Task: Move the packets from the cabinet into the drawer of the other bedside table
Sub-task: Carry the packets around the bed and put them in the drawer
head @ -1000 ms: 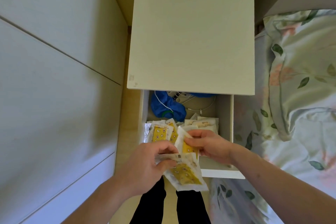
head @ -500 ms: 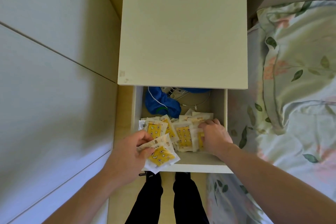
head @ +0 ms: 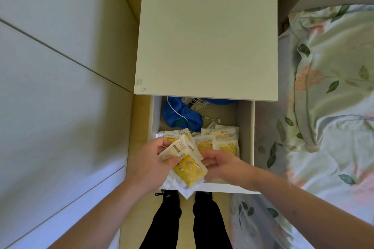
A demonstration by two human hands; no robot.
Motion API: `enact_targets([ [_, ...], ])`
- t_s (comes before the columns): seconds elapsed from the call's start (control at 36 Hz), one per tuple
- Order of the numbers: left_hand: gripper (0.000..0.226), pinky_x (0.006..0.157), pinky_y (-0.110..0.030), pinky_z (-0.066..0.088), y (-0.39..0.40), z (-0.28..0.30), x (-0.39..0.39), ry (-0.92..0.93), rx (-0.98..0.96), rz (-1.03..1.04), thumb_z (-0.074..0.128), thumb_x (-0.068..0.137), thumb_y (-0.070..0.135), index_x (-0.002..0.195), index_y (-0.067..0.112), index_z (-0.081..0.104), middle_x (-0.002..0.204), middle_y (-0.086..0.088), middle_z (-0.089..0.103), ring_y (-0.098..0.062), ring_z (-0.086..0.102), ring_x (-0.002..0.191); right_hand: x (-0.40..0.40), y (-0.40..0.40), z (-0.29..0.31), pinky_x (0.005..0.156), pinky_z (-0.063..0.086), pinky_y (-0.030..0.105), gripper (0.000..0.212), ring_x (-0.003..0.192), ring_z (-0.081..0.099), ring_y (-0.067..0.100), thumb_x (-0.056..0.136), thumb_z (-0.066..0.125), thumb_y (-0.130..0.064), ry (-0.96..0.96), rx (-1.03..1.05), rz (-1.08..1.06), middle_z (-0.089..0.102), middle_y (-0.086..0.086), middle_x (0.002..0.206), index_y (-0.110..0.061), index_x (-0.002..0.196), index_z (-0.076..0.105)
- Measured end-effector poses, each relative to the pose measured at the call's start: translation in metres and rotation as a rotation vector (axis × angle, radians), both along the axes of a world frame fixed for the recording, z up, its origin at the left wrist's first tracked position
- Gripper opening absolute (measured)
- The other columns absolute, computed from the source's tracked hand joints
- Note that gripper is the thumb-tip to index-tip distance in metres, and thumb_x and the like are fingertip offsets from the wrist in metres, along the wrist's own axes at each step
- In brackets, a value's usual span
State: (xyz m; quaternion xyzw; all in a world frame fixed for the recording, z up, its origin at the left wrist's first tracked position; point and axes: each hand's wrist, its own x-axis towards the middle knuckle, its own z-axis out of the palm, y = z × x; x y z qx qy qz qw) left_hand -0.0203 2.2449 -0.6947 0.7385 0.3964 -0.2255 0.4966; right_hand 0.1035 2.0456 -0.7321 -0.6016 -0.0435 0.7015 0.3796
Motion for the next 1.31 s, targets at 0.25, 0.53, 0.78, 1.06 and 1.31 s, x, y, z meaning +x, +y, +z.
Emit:
enact_targets([
  [0.25,0.019,0.057,-0.031,0.061,-0.003,-0.012,0.018,0.018,-0.058,0.027,0.074,0.091,0.029,0.106,0.032,0.063,0.102,0.013,0.072,-0.005,0.072,0.073,0.012,-0.018,-0.011,0.086,0.061,0.036,0.01,0.083,0.072,0.01,0.086,0.079,-0.026,-0.412,-0.201,0.092,0.076,-0.007,0.087,-0.027,0.095,0.074],
  [0.53,0.092,0.078,-0.04,0.06,0.007,-0.055,0.02,0.089,0.167,-0.455,0.058,0.092,0.002,0.152,0.051,0.009,0.149,0.002,0.044,-0.021,0.061,0.107,0.034,-0.027,-0.026,0.062,0.052,0.023,0.086,0.084,0.065,0.015,0.088,0.065,0.0,-0.725,-0.365,0.388,0.066,0.0,0.112,-0.042,0.149,0.02],
  [0.78,0.036,0.085,-0.035,0.057,-0.009,-0.09,0.017,0.143,0.38,-0.526,0.053,0.1,0.021,0.136,0.025,0.05,0.13,0.0,0.063,-0.021,0.063,0.11,0.028,-0.023,-0.042,0.093,0.054,0.035,0.058,0.106,0.062,0.022,0.088,0.069,-0.002,-0.842,-0.396,0.632,0.062,0.0,0.126,-0.031,0.134,0.048],
  [1.06,0.073,0.074,-0.034,0.058,-0.004,-0.091,0.021,0.182,0.52,-0.766,0.073,0.085,0.01,0.142,0.025,0.032,0.12,-0.007,0.062,-0.026,0.067,0.101,0.023,-0.02,-0.049,0.102,0.053,0.039,0.067,0.129,0.046,0.025,0.088,0.066,0.001,-0.988,-0.421,0.679,0.044,0.006,0.145,-0.021,0.147,0.043],
  [1.31,0.046,0.083,-0.03,0.059,-0.002,-0.088,0.03,0.258,0.615,-0.95,0.072,0.086,0.007,0.129,0.011,0.058,0.14,-0.009,0.035,-0.019,0.066,0.096,0.018,-0.021,-0.045,0.105,0.049,0.037,0.073,0.129,0.04,0.025,0.087,0.069,-0.004,-1.032,-0.395,0.698,0.037,0.005,0.148,-0.022,0.151,0.04],
])
